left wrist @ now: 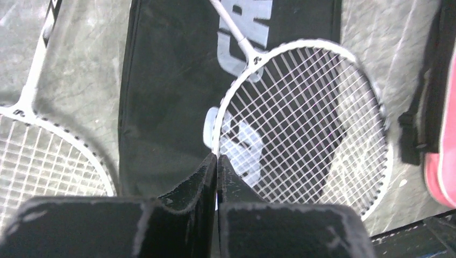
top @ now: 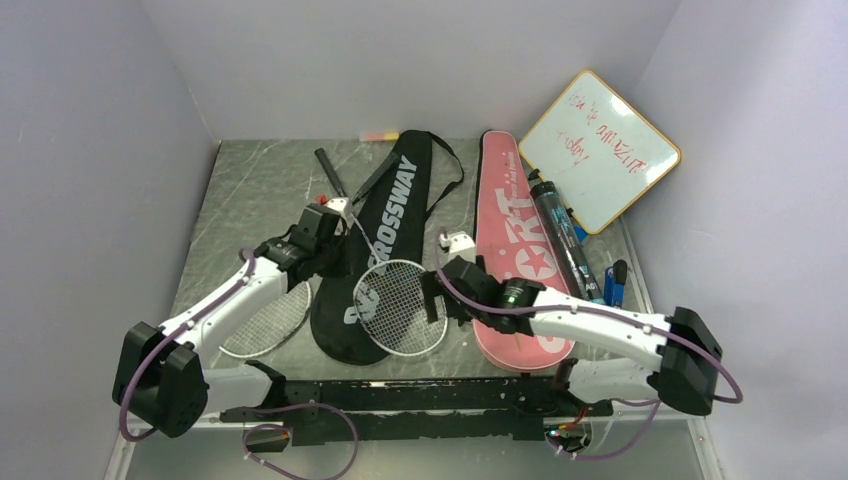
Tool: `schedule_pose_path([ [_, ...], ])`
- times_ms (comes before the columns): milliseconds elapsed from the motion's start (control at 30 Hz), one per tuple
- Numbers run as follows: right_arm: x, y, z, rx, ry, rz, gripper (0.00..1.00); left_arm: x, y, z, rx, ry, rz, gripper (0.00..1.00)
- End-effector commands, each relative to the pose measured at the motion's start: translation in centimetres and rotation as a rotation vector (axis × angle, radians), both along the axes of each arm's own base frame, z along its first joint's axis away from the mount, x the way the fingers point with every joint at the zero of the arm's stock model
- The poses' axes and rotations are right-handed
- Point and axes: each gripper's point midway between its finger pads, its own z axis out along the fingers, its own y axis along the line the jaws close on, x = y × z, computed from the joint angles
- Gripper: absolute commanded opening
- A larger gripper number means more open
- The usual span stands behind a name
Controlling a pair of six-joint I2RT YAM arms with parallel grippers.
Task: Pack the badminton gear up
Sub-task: Move the racket bag to the center of the board, then pick up the racket from the center of the board.
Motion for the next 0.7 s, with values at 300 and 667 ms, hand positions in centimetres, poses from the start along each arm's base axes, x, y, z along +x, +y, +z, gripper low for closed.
schedule_pose_path([
  [300,6.0,14.3,3.0,0.147,-0.049,0.345,0.79,-0.4,4.1,2.2,0.092,-0.038,-0.014,0.24],
  [667,12.8,19.6,0.2,0.095,-0.089,0.337,0.69,0.4,5.5,3.6,0.077,-0.121,-0.002,0.31],
])
